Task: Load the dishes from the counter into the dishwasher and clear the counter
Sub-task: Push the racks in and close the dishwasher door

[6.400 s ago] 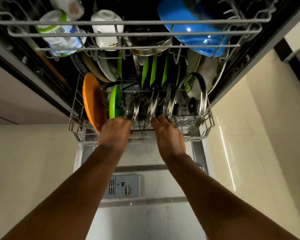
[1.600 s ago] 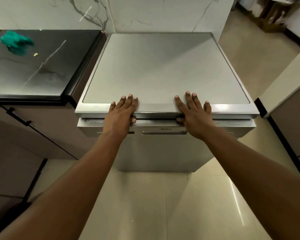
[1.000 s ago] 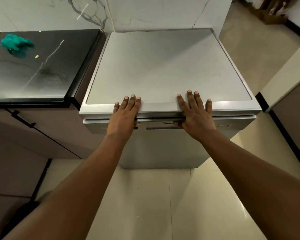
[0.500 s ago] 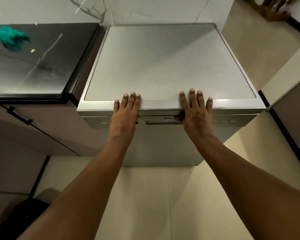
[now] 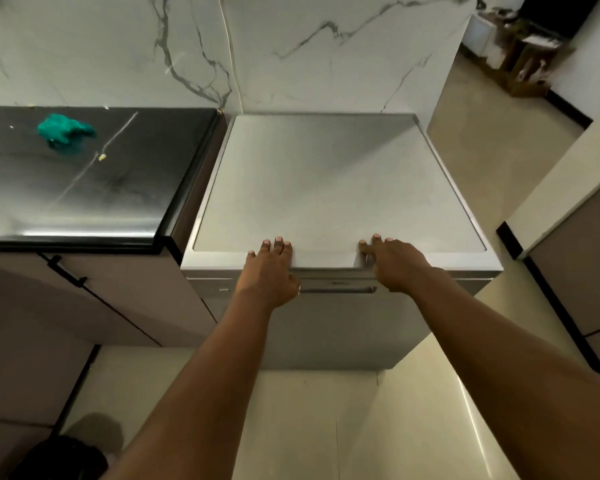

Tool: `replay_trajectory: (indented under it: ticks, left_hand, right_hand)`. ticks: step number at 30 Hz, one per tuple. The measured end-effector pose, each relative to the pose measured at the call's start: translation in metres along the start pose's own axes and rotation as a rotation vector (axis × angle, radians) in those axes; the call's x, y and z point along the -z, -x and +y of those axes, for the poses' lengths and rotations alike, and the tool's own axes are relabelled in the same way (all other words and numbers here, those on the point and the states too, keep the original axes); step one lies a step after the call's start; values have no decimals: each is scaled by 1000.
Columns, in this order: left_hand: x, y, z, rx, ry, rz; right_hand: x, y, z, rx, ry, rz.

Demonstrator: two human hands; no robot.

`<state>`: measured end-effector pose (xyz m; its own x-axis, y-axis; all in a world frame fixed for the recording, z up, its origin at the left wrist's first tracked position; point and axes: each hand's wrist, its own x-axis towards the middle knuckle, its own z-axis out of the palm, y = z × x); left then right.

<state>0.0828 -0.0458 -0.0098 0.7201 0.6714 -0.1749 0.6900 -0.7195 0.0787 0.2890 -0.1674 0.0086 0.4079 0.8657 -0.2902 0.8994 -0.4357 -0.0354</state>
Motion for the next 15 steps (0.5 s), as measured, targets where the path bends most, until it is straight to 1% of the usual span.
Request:
replay_trajectory:
  ticks: [2,5,8,11,13,15]
  left_hand:
    - [7,-3,-2,-18,-40,0]
    - [21,-7,-8,-52,-79,42]
    - [32,-15,-14,-87,-61,45]
    - [46,-29,-20,-122,-56,-21]
    - [60,-40,-22,-169,-80,-109]
    - [71,-55,-22,-208,-97,-231]
  right_hand:
    - [4,-3,4,-15,-6,20]
    - [20,-10,2,-43,-27,27]
    - [43,-19,-7,-43,37,-40]
    - [63,-38,-15,-18,130,-116]
    - [78,-55,-23,-6,162,-206]
    - [97,-69,-34,-7,195,-321]
